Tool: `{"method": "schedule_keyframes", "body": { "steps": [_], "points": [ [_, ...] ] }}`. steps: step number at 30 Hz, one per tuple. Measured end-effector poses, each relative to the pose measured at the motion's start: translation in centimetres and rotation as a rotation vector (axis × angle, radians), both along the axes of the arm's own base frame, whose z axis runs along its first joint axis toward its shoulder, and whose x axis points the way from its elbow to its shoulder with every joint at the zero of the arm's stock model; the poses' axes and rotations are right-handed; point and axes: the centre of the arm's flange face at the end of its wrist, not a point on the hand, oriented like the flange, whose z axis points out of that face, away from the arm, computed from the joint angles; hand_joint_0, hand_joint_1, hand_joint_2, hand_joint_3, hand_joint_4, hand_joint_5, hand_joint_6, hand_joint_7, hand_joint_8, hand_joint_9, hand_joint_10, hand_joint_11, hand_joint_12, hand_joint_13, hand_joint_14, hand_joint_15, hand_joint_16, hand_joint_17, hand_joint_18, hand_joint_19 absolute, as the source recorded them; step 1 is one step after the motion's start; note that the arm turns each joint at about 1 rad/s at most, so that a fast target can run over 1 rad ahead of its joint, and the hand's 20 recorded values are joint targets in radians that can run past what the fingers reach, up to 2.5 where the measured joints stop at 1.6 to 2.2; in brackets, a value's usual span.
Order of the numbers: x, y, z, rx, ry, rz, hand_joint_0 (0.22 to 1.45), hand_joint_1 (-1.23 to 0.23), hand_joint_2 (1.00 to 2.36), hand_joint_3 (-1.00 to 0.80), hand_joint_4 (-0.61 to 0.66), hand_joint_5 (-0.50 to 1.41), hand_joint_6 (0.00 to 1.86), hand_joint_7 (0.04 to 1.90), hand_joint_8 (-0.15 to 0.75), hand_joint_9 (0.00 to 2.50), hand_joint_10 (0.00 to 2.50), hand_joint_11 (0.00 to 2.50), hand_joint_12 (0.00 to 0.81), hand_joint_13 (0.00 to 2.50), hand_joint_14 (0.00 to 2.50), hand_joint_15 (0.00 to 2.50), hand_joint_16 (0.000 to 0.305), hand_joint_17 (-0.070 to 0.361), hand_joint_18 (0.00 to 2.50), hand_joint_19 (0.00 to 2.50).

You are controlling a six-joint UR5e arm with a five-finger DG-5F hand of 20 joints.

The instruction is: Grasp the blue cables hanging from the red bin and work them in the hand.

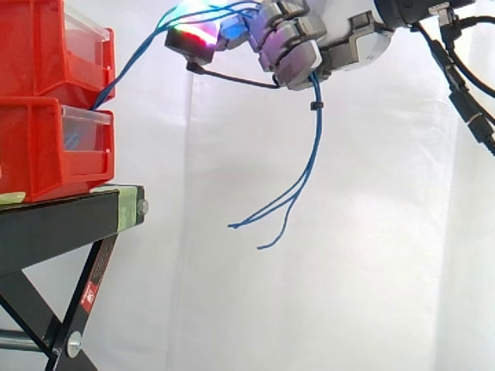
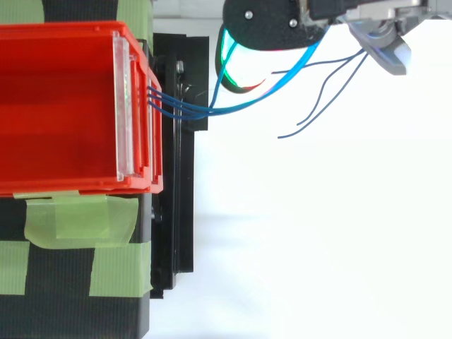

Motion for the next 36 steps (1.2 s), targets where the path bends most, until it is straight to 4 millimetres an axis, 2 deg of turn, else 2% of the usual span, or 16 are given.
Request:
{"method": "schedule_keyframes", "body": {
  "steps": [10,36],
  "points": [
    [-0.06,0.05,-0.01,-0.065,0.037,0.012,0.87,-0.71,1.01,0.05,0.35,0.7,0.02,1.2,0.335,1.07,2.5,2.28,0.409,1.16,2.5,1.44,0.065,0.145,1.76,1.19],
    [-0.02,0.24,-0.02,-0.071,0.039,0.012,0.87,-0.7,1.01,0.03,0.31,0.69,0.02,1.32,0.334,1.02,2.5,2.29,0.411,1.13,2.5,1.45,0.061,0.138,1.74,1.28]
  ]
}}
